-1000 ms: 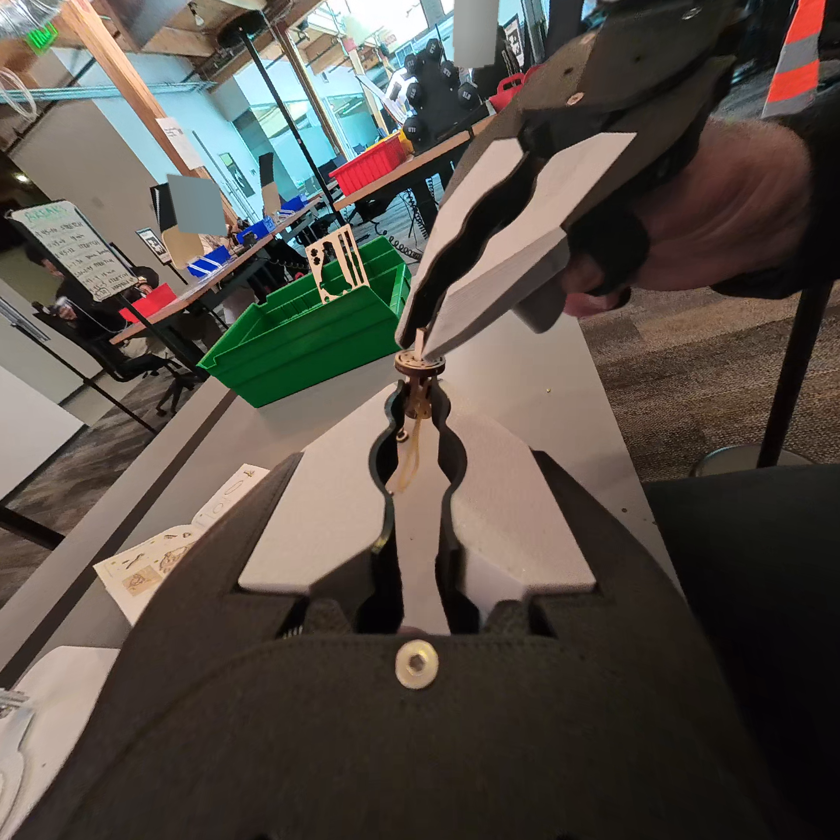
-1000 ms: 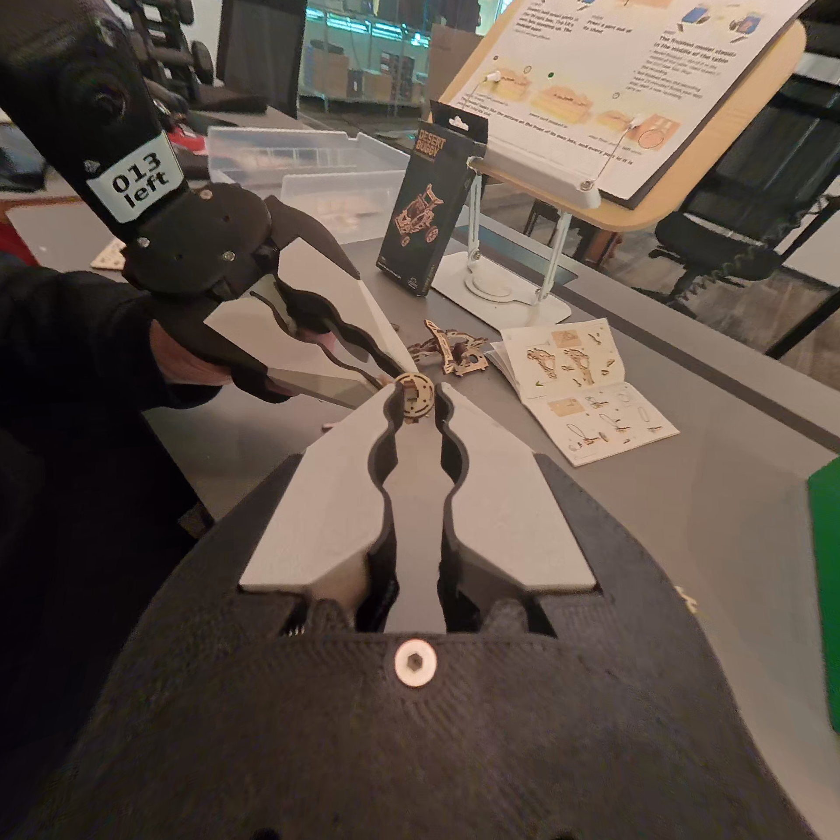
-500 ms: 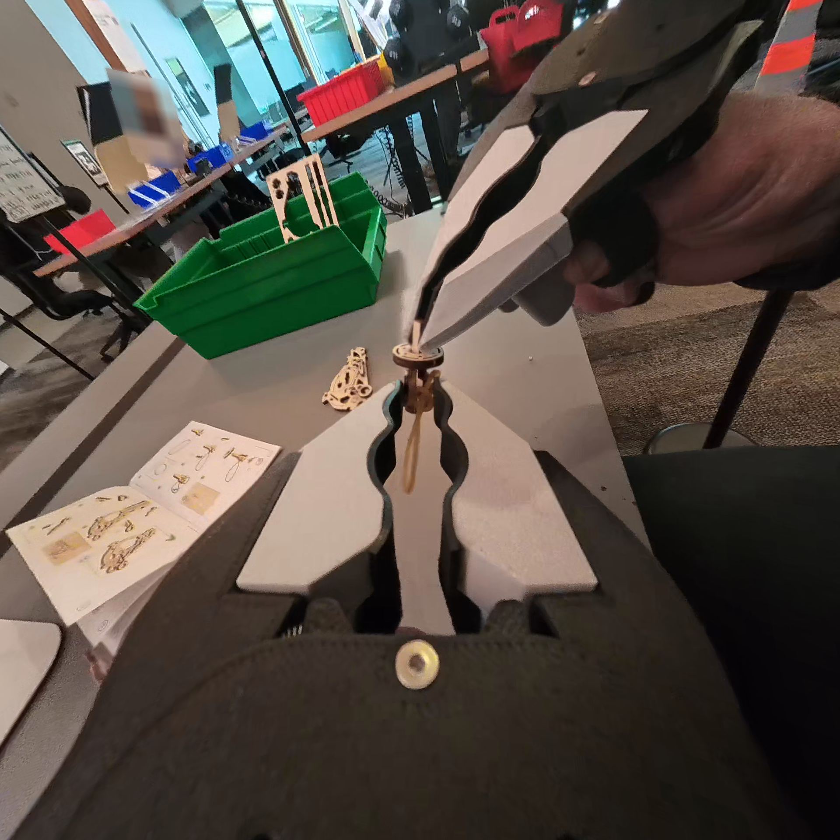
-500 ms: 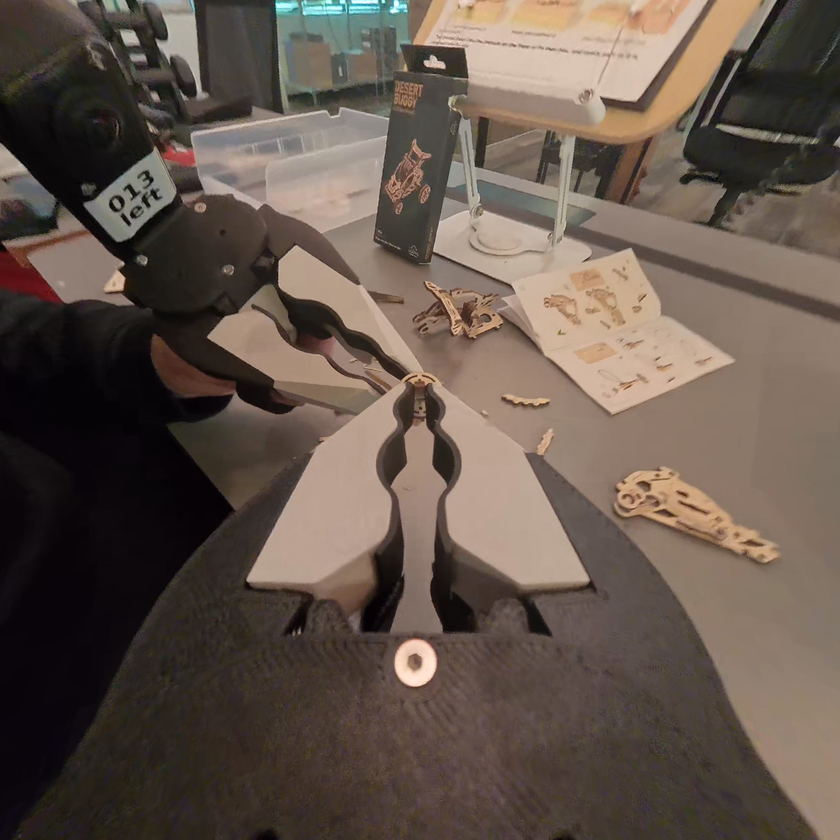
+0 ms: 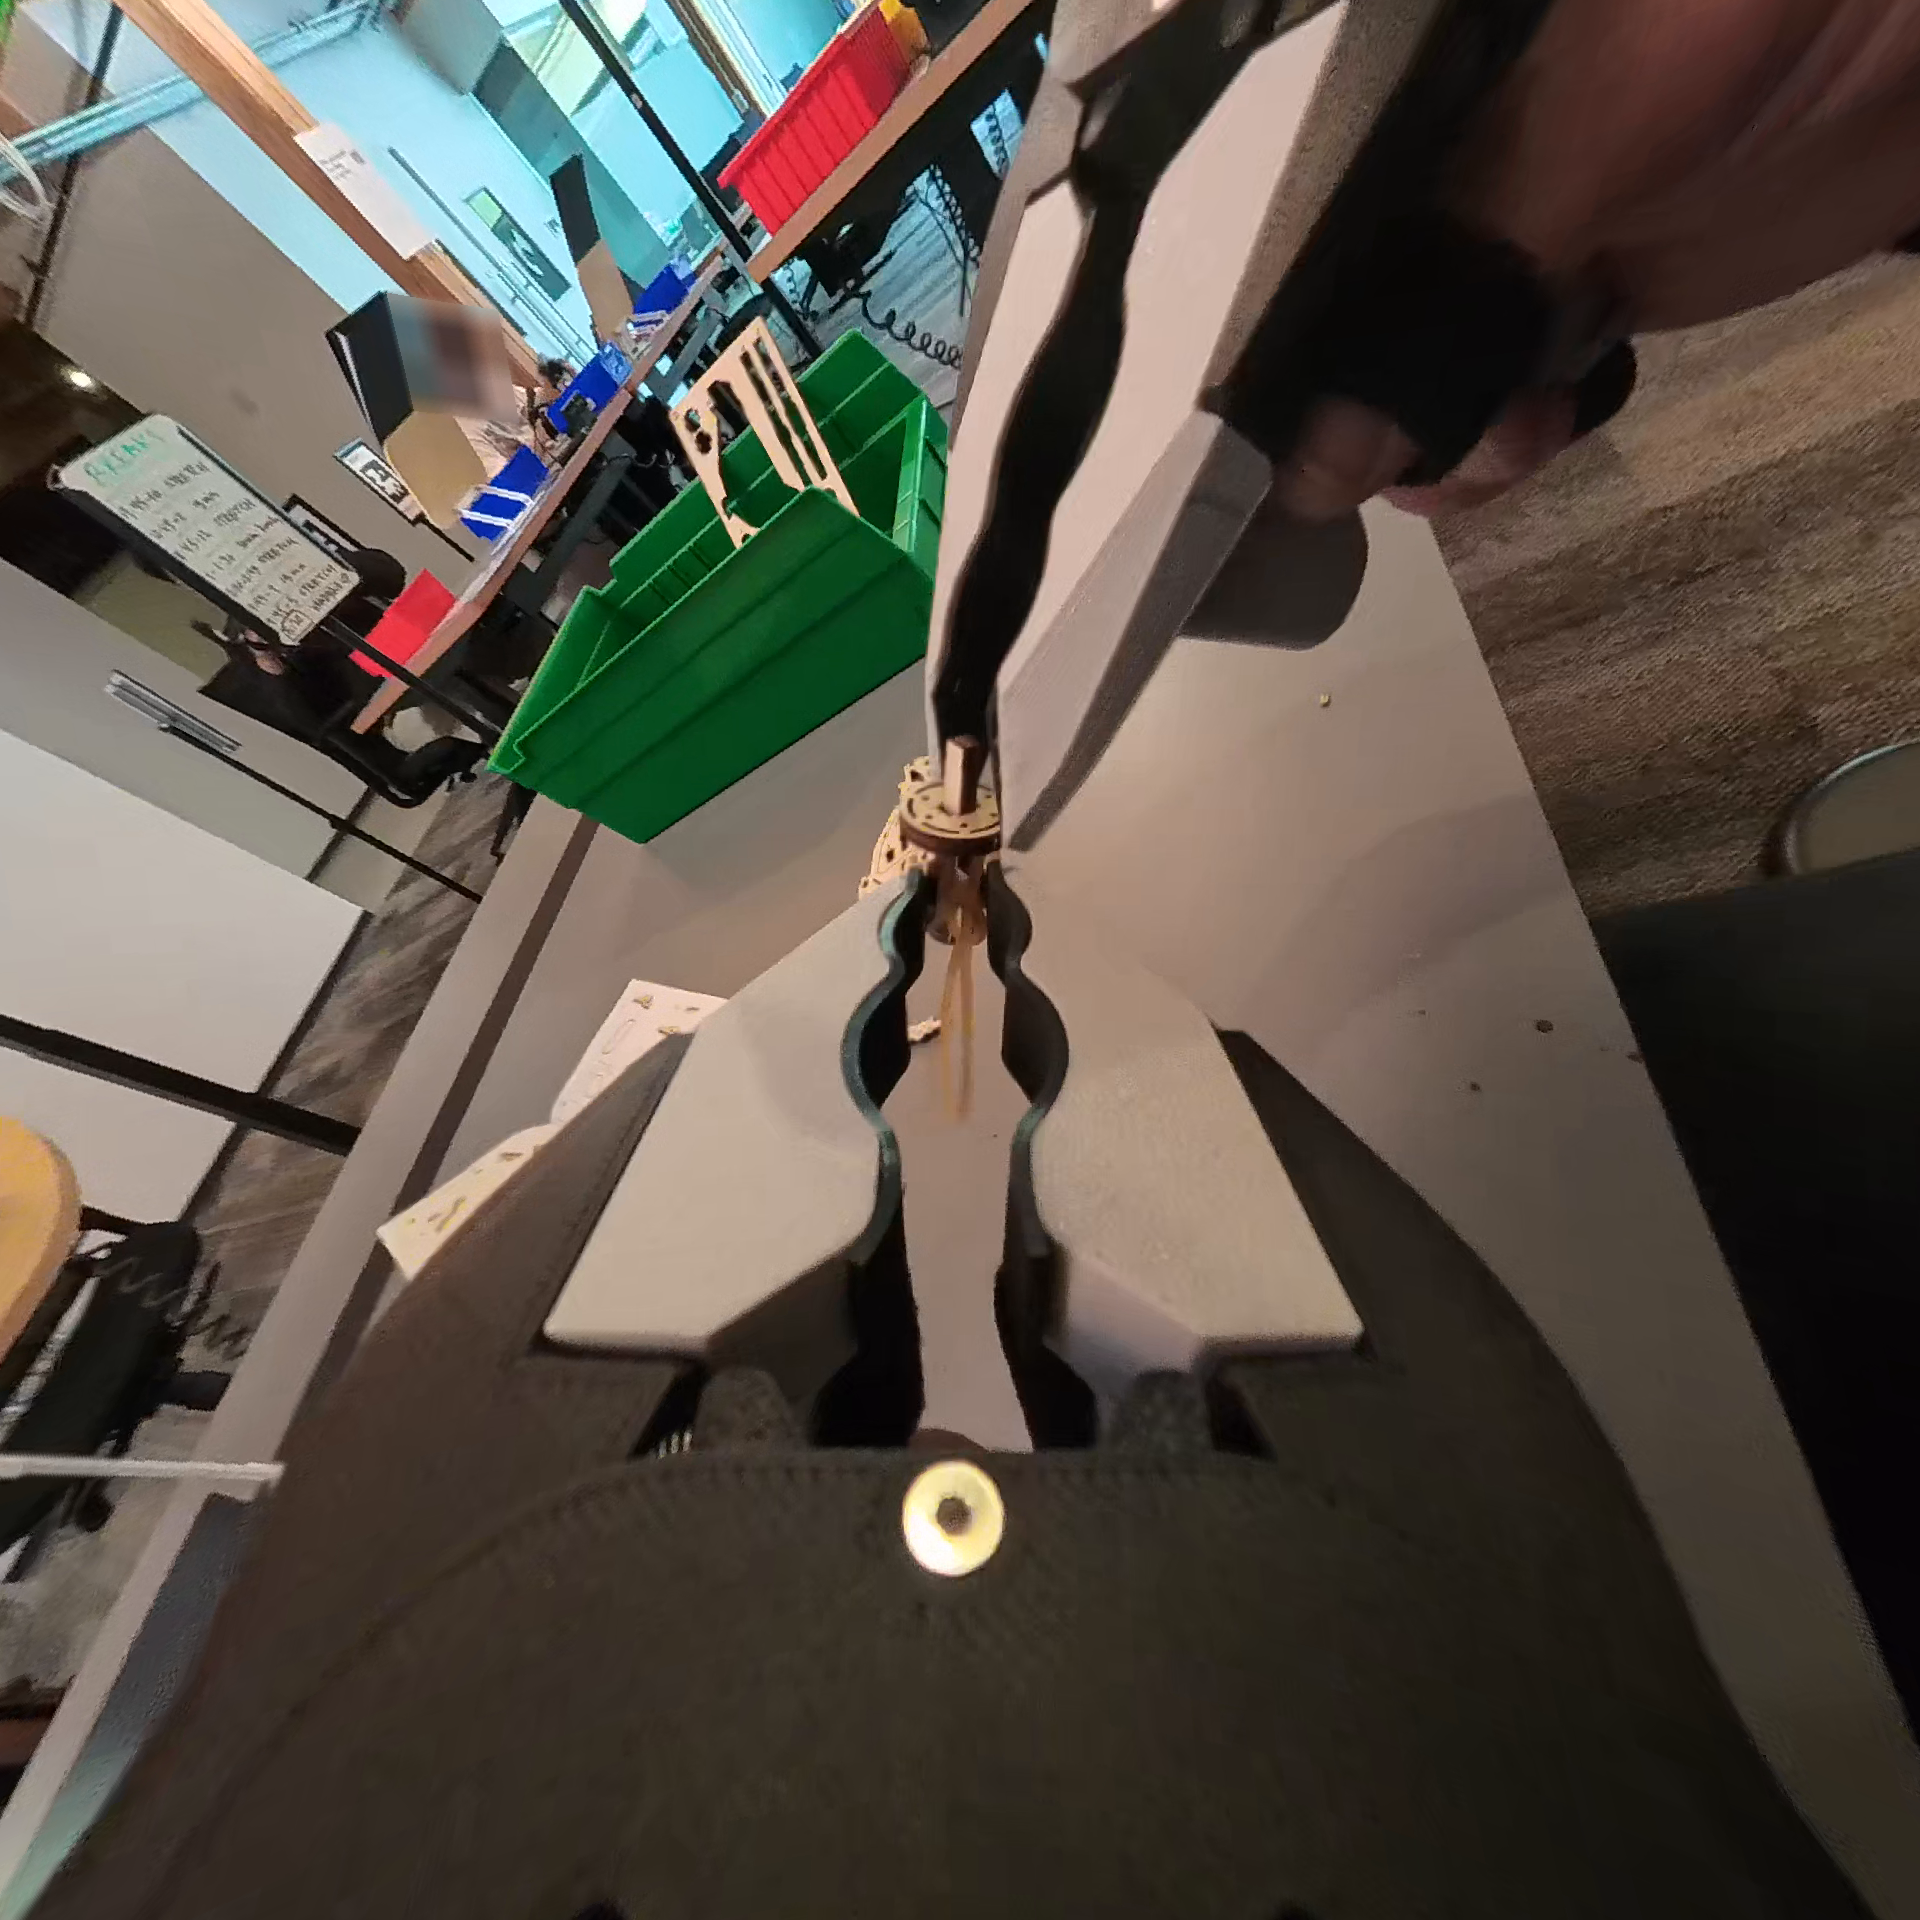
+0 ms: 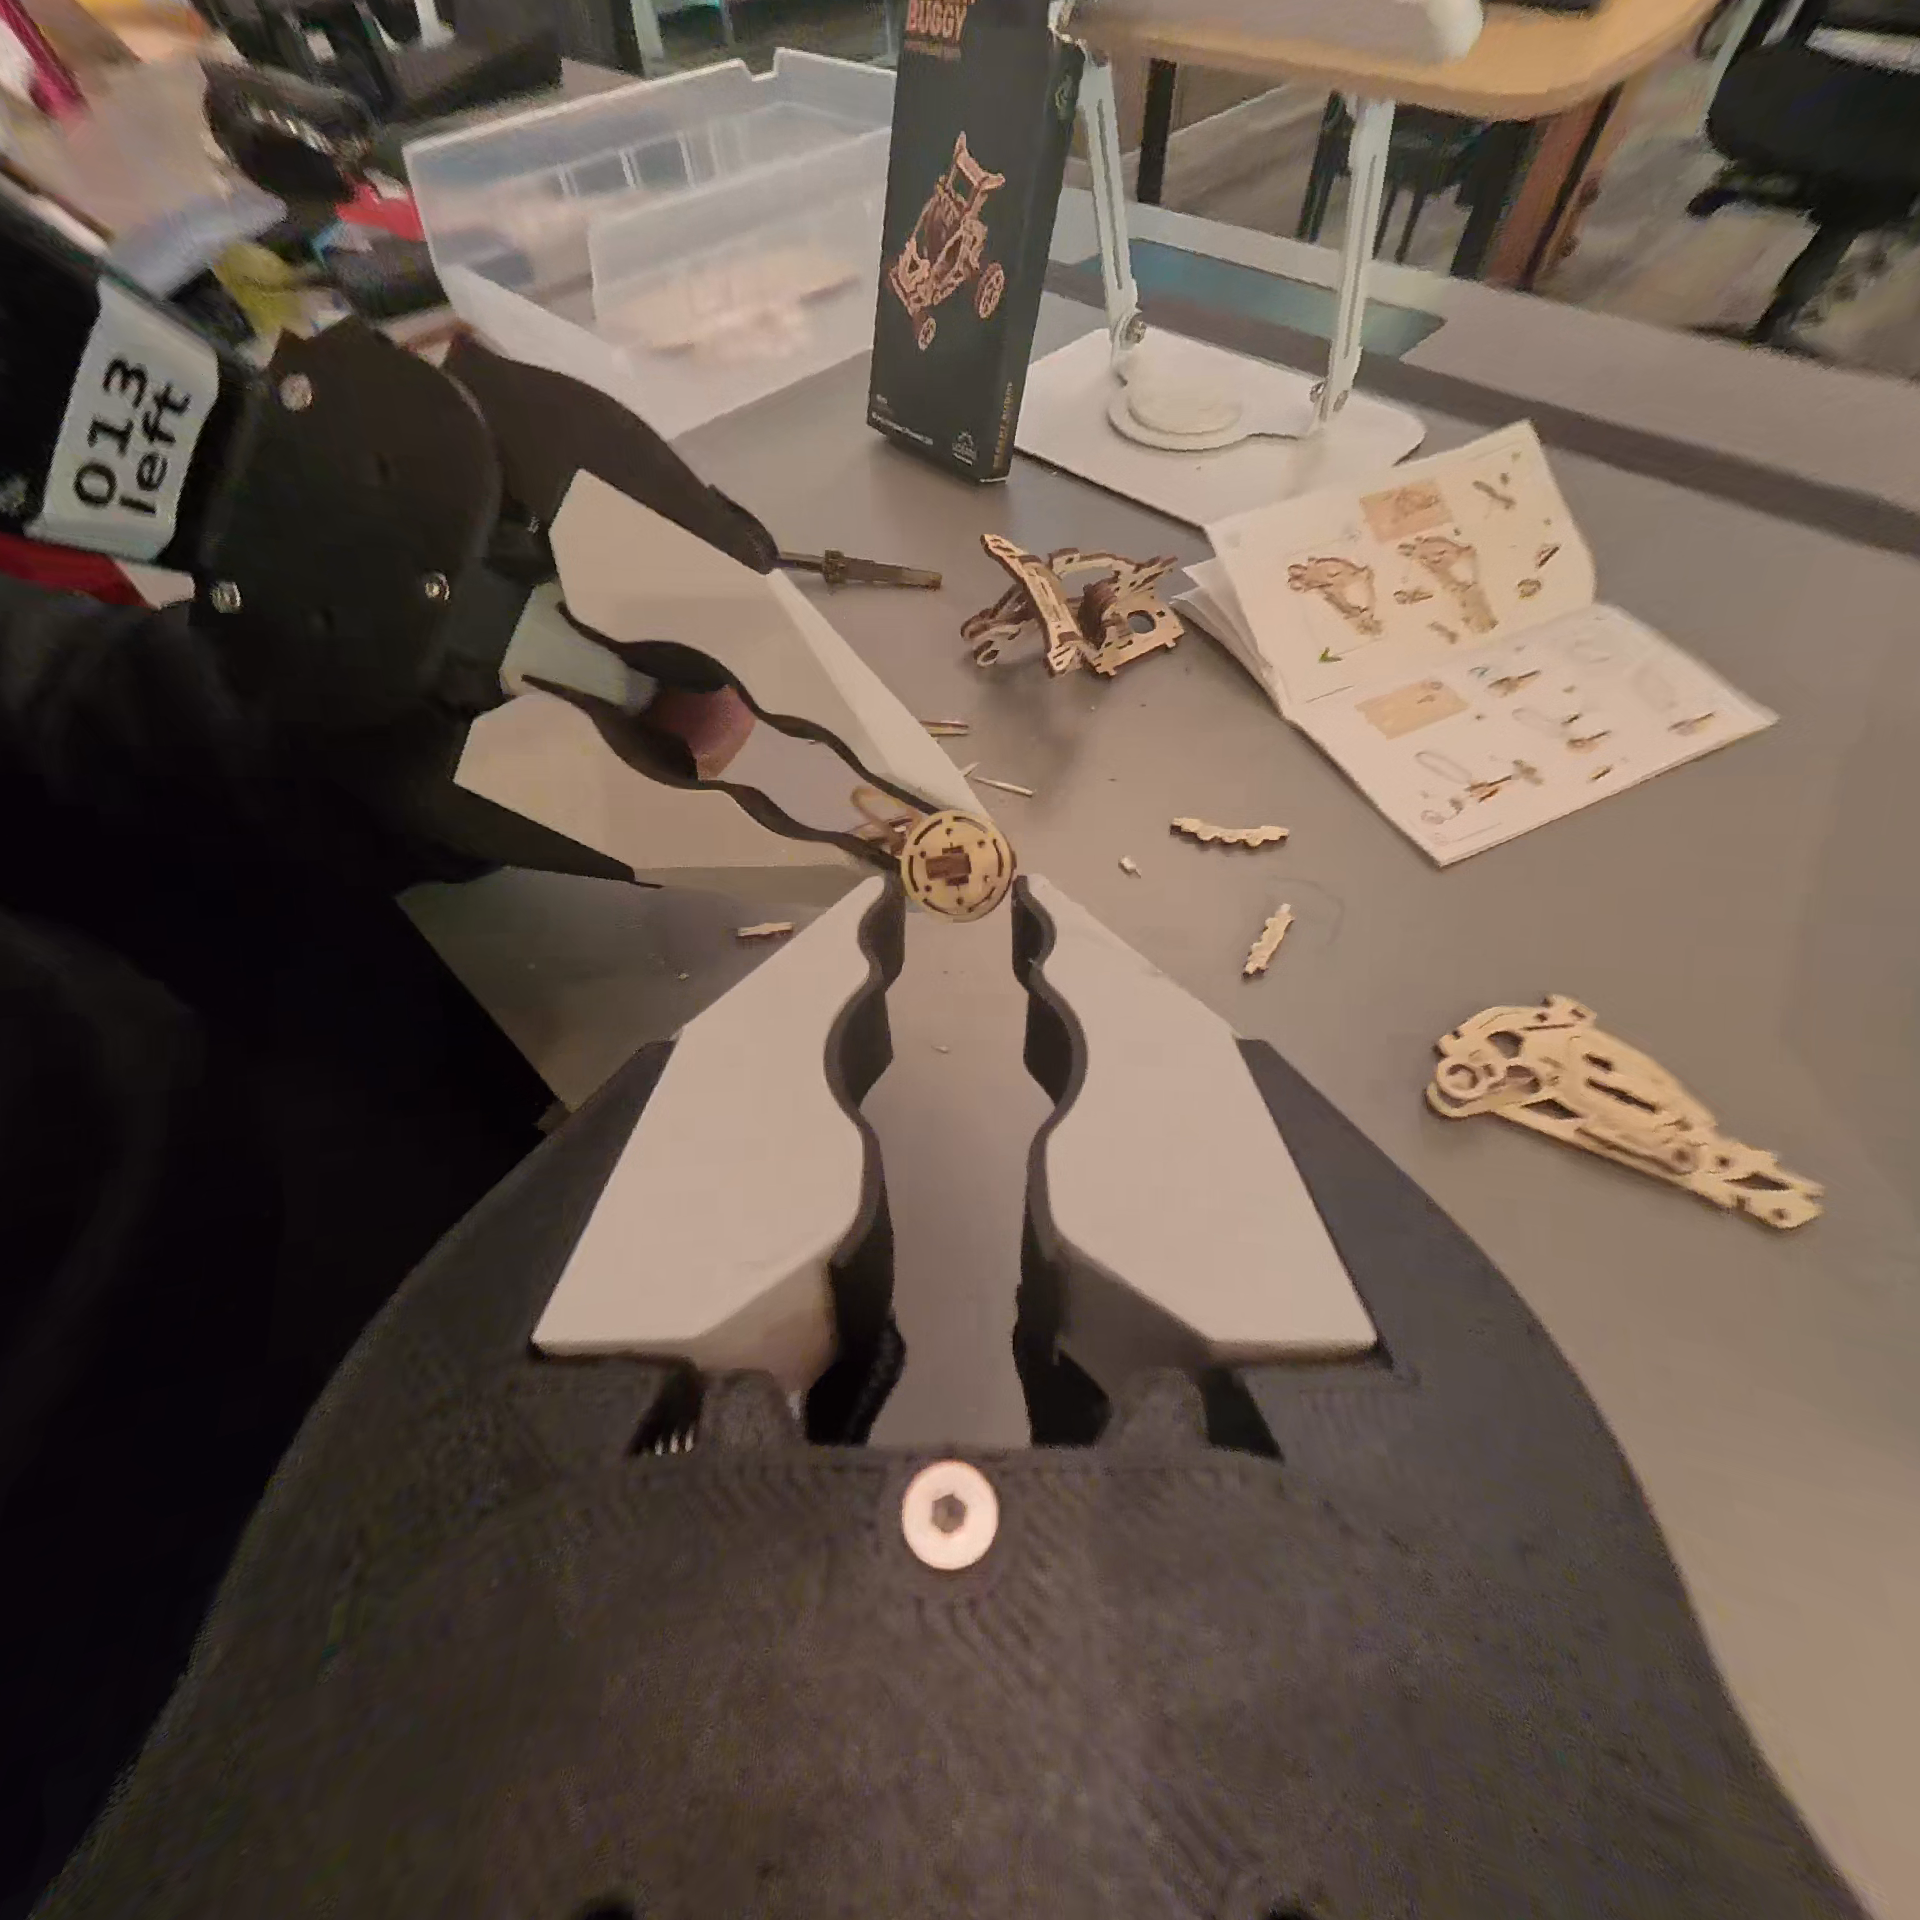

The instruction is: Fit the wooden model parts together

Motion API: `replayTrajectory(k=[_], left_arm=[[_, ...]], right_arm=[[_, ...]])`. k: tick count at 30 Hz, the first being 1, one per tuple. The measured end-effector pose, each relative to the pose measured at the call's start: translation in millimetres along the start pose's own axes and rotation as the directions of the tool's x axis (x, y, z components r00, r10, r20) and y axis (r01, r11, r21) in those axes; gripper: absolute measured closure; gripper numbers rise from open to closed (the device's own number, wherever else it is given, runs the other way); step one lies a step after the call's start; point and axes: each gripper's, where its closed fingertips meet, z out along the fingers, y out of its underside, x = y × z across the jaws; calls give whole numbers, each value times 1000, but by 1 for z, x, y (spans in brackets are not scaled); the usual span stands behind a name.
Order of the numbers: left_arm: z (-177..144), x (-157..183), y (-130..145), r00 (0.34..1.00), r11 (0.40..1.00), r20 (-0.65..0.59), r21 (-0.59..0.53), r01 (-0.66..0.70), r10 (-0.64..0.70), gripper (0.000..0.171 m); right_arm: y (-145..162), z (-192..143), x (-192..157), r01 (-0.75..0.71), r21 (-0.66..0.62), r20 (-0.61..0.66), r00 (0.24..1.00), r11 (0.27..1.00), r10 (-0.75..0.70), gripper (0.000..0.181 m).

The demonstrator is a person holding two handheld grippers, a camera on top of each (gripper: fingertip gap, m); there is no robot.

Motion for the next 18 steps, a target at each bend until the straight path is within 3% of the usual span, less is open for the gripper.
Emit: replayTrajectory(k=[6, 10, 13, 18], left_arm=[[4, 1, 1, 997, 997, 14, -34, -70, 71, 163], [5, 5, 4, 998, 998, -41, -43, -42, 40, 163], [5, 10, 4, 994, 999, -106, -36, -32, 28, 163], [5, 14, 6, 982, 998, -189, -47, -31, 22, 163]], right_arm=[[4, 1, 3, -16, -25, -39, 999, 1000, 15, 163], [7, 1, 5, 188, -107, -122, 972, 976, -201, 163], [14, 3, 5, 368, -211, -124, 909, 906, -398, 157], [17, 6, 1, 452, -246, -77, 873, 858, -482, 157]])
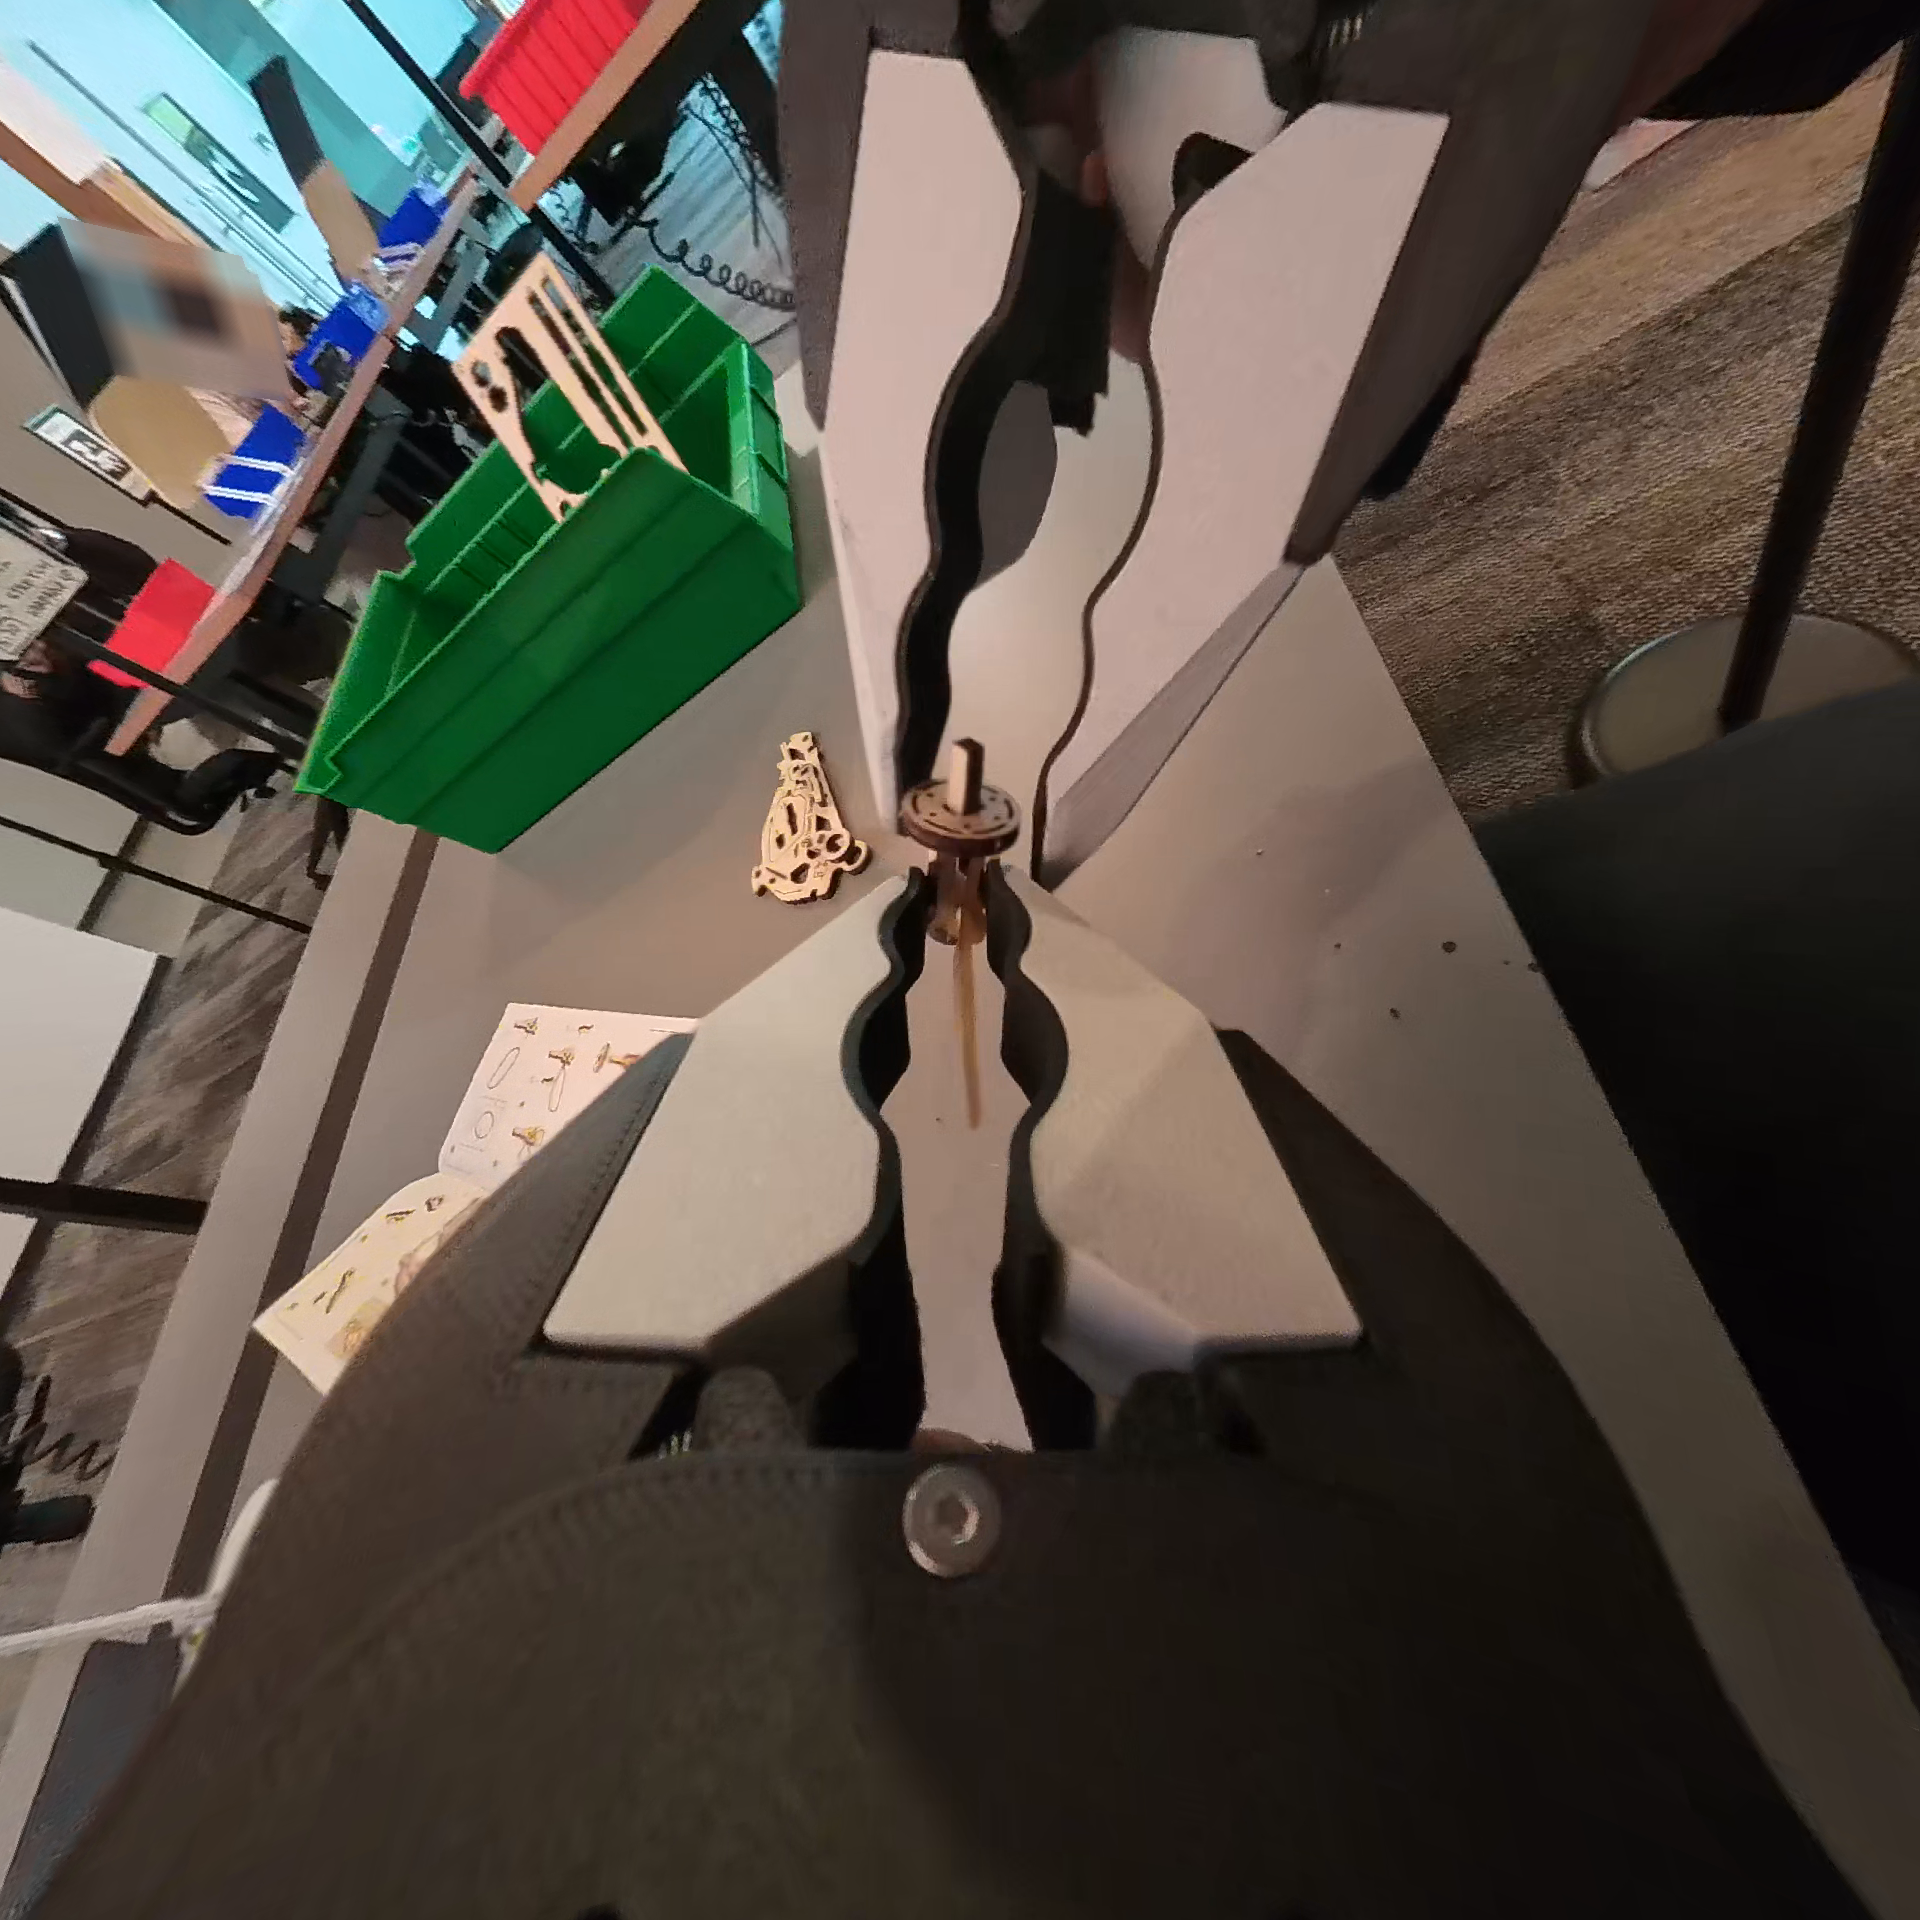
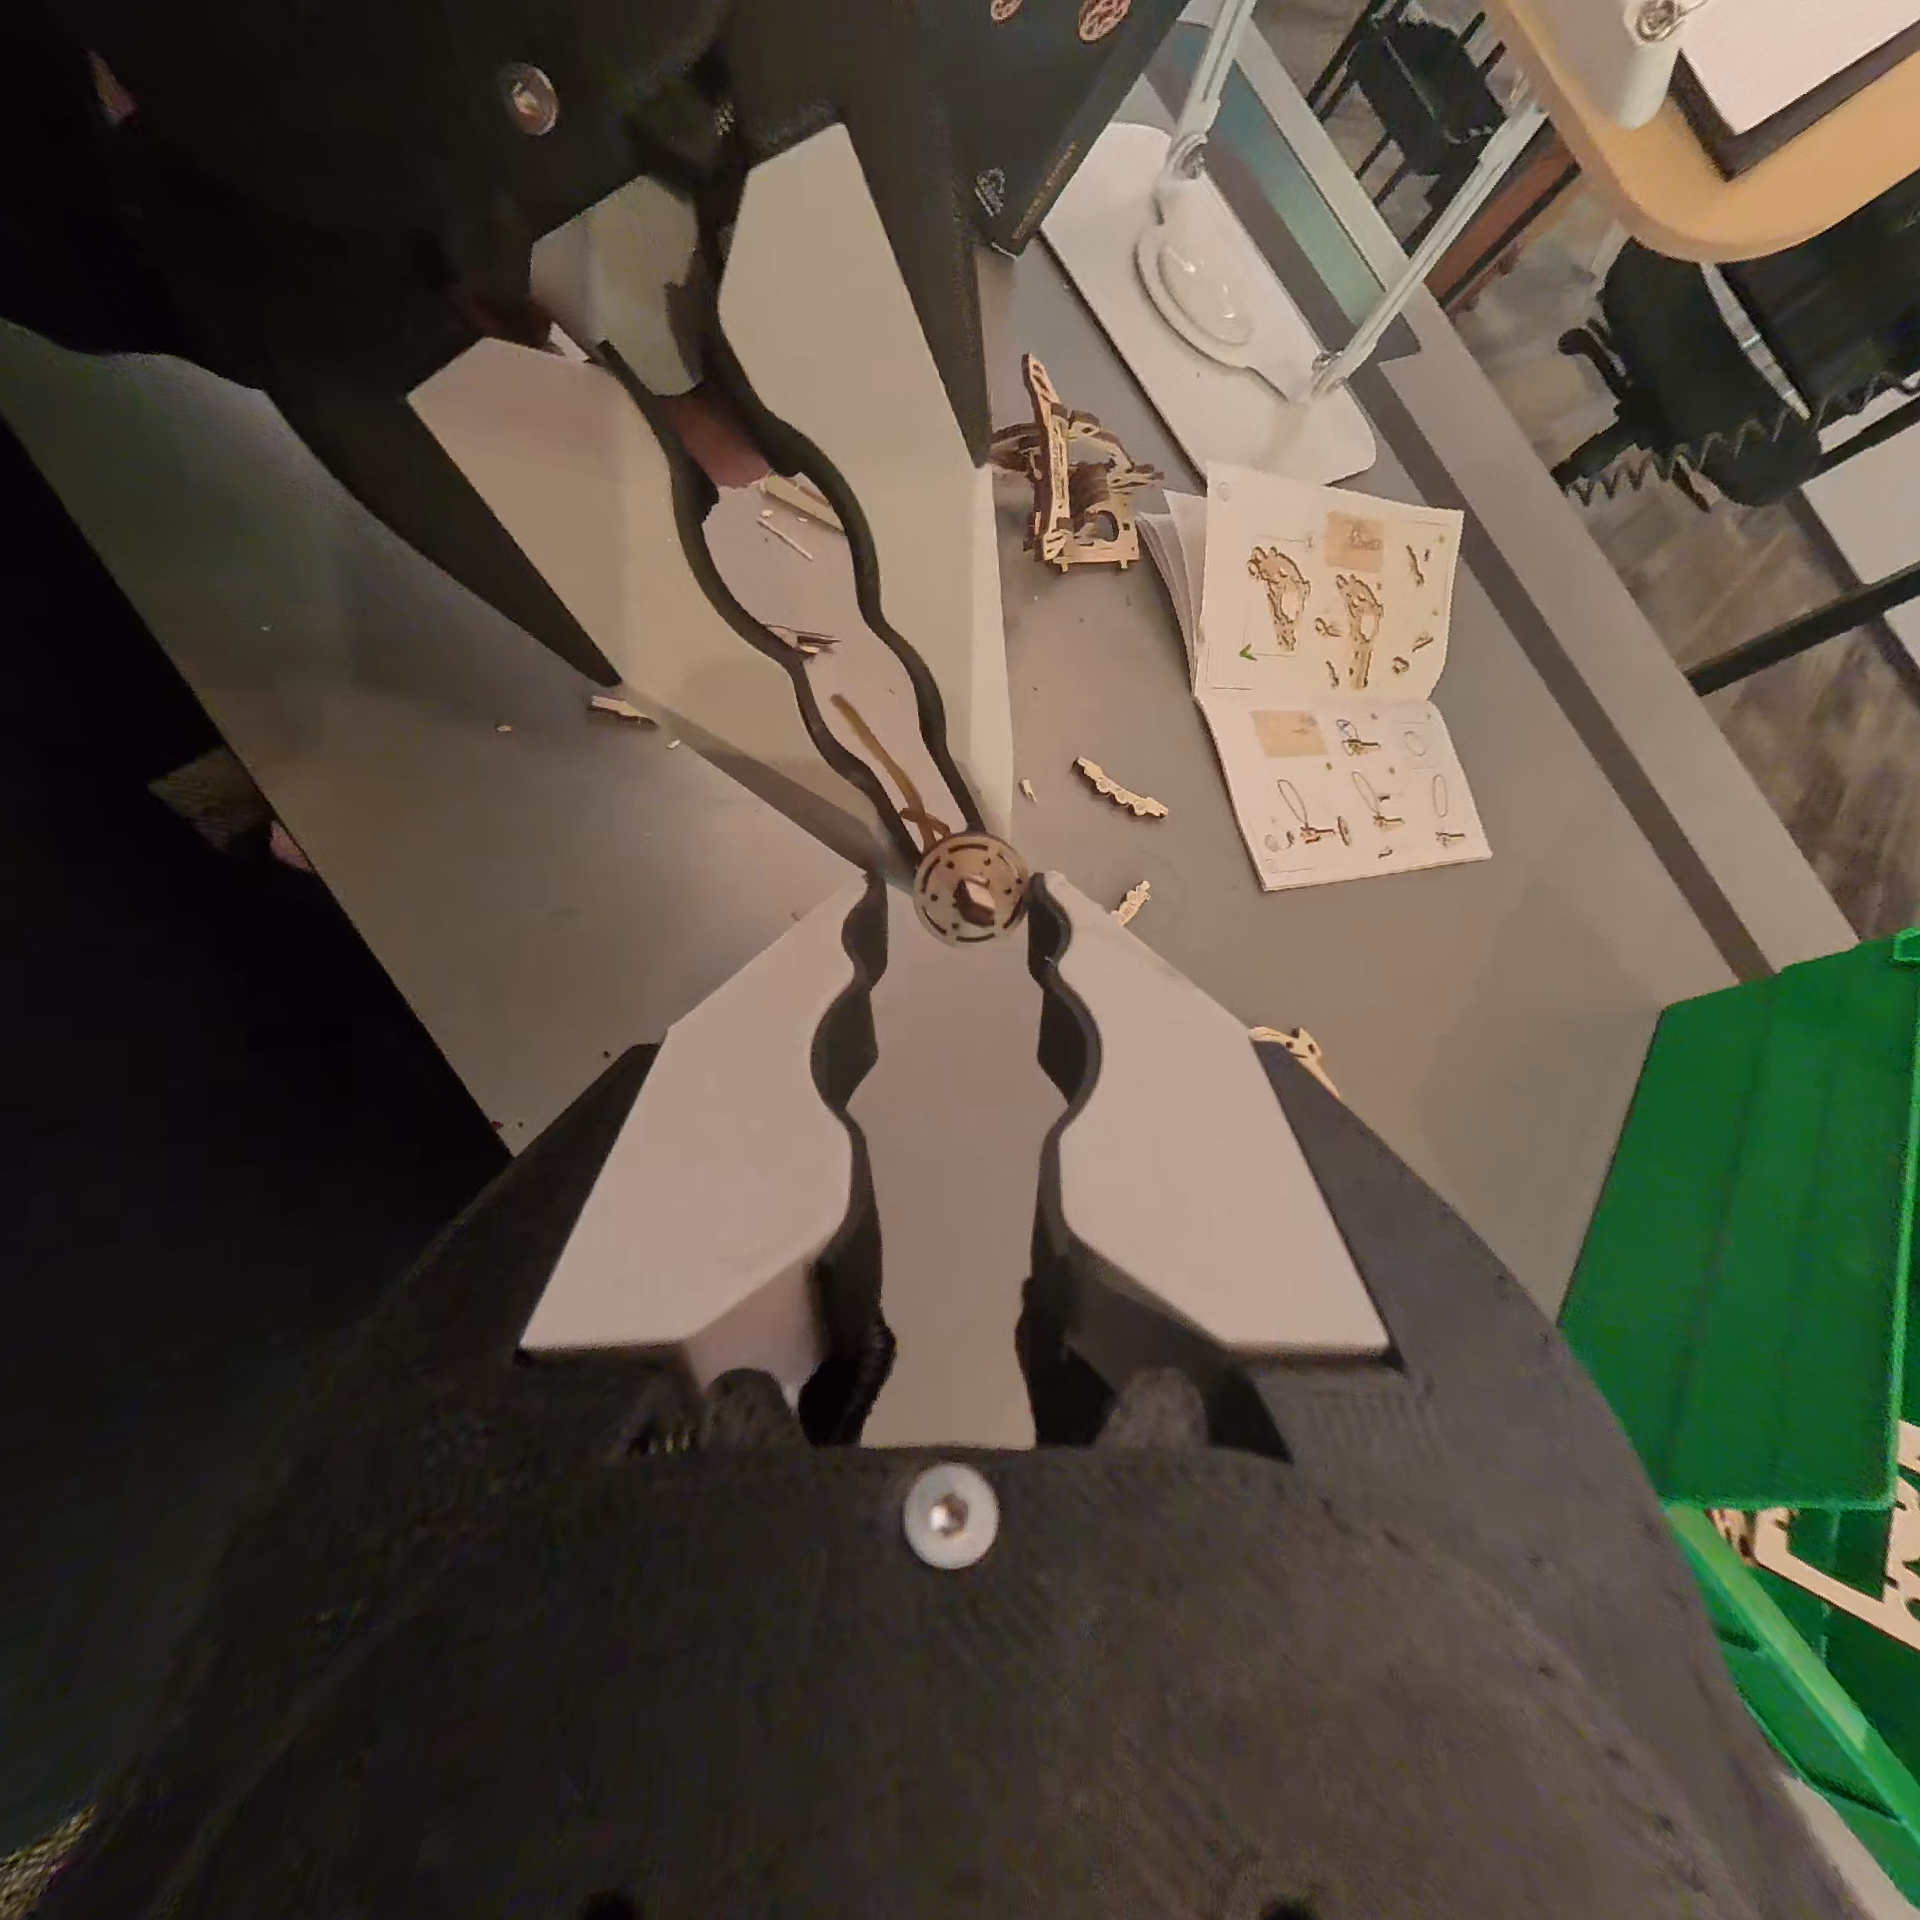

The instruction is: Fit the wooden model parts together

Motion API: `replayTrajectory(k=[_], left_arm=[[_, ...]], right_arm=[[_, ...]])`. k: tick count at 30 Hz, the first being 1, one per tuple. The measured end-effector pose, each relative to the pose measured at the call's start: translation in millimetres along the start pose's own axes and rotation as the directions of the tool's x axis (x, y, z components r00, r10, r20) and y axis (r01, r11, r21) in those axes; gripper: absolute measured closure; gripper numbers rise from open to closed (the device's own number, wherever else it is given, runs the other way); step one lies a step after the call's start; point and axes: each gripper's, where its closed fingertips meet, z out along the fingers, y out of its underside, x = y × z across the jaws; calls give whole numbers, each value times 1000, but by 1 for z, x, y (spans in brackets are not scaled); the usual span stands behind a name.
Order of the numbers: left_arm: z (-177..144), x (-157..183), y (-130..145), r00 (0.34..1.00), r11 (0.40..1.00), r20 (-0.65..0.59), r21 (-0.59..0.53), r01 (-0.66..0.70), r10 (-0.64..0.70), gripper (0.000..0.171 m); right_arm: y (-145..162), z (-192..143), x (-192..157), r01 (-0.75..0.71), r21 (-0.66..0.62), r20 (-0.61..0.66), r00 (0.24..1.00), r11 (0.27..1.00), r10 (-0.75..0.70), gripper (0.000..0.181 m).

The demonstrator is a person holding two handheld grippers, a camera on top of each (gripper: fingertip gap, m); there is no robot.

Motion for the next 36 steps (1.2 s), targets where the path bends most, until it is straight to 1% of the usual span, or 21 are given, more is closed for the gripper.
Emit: replayTrajectory(k=[2, 7, 11, 15, 19, 20, 23, 26, 28, 31, 32, 33, 34, 35, 36], left_arm=[[0, 1, 1, 1000, 1000, -9, 1, -11, 11, 163], [2, 6, -1, 999, 999, -5, 3, -38, 38, 163], [3, 5, -6, 995, 996, 42, 0, -86, 86, 163], [2, 0, -12, 985, 990, 97, -8, -140, 140, 163], [5, -4, -15, 978, 988, 140, -19, -151, 152, 163], [6, -5, -16, 977, 989, 155, -20, -147, 149, 163], [9, -10, -17, 963, 985, 207, -48, -167, 173, 163], [11, -15, -17, 945, 978, 256, -82, -190, 205, 163], [14, -16, -16, 940, 979, 276, -94, -182, 201, 163], [18, -17, -15, 931, 975, 292, -112, -192, 217, 163], [20, -16, -15, 934, 977, 290, -111, -183, 208, 163], [22, -17, -14, 933, 976, 293, -119, -180, 207, 164], [23, -18, -13, 938, 980, 290, -104, -168, 192, 163], [22, -18, -15, 946, 987, 282, -69, -144, 158, 163], [21, -21, -15, 948, 990, 287, -56, -126, 137, 163]], right_arm=[[1, -2, 1, 1, -3, 16, 1000, 1000, -1, 163], [6, -4, -2, -63, -3, 90, 994, 998, 63, 163], [2, -11, -3, -211, 65, 157, 967, 975, 199, 163], [1, -17, 2, -357, 105, 201, 922, 928, 332, 163], [3, -19, 6, -483, 107, 205, 866, 869, 456, 163], [2, -20, 7, -526, 113, 208, 842, 843, 498, 163], [2, -20, 13, -655, 124, 217, 751, 745, 624, 163], [5, -19, 17, -739, 129, 191, 673, 661, 715, 164], [6, -18, 20, -785, 135, 185, 620, 605, 763, 163], [10, -16, 24, -859, 150, 202, 511, 490, 835, 164], [11, -14, 25, -864, 156, 192, 501, 478, 844, 164], [11, -13, 24, -858, 163, 175, 511, 487, 842, 164], [12, -12, 25, -846, 168, 156, 529, 506, 834, 163], [12, -12, 26, -835, 170, 143, 547, 524, 825, 160], [12, -13, 29, -822, 178, 127, 564, 541, 816, 151]])
